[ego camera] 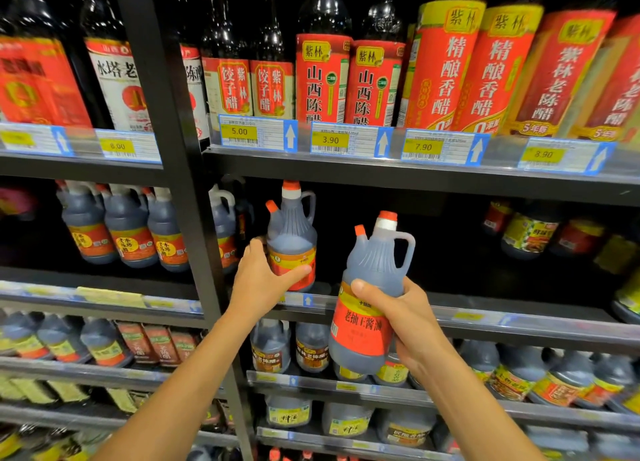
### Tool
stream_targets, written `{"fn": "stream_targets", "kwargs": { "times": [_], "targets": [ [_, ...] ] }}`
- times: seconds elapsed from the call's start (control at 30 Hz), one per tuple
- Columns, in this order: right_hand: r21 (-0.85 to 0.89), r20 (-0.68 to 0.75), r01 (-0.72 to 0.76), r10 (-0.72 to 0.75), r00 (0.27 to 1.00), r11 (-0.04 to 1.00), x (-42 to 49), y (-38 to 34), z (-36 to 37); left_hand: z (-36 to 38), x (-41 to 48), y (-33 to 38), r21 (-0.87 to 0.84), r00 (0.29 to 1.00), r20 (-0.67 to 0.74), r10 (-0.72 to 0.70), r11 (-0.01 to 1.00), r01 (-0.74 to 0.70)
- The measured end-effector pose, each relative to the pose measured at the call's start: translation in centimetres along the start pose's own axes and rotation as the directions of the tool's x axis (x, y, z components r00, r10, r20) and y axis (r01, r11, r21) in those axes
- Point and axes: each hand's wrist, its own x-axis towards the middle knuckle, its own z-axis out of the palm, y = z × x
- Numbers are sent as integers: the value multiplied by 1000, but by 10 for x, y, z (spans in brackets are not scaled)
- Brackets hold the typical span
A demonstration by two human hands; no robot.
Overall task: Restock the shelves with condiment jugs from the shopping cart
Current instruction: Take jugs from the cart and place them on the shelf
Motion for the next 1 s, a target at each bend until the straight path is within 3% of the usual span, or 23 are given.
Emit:
{"fn": "stream_targets", "kwargs": {
  "times": [0.2, 0.37, 0.6, 0.7, 1.0],
  "targets": [
    [-165, 26, 172, -170, 985, 971, -2, -7, 5, 3, -20, -16, 412, 982, -22, 190, 896, -164],
    [-271, 95, 430, -421, 902, 861, 2, -20, 12, 11, -31, -21, 625, 955, -51, 292, 756, -198],
    [-399, 107, 558, -567, 817, 728, 25, -14, 18, 14, -33, -42, 721, 918, 58, 391, 620, -309],
    [-425, 98, 555, -573, 814, 715, 38, -8, 19, 13, -32, -42, 715, 913, 67, 403, 619, -326],
    [-507, 54, 387, -420, 906, 770, 70, 6, 14, 12, -33, -42, 723, 910, 67, 410, 608, -327]
  ]
}}
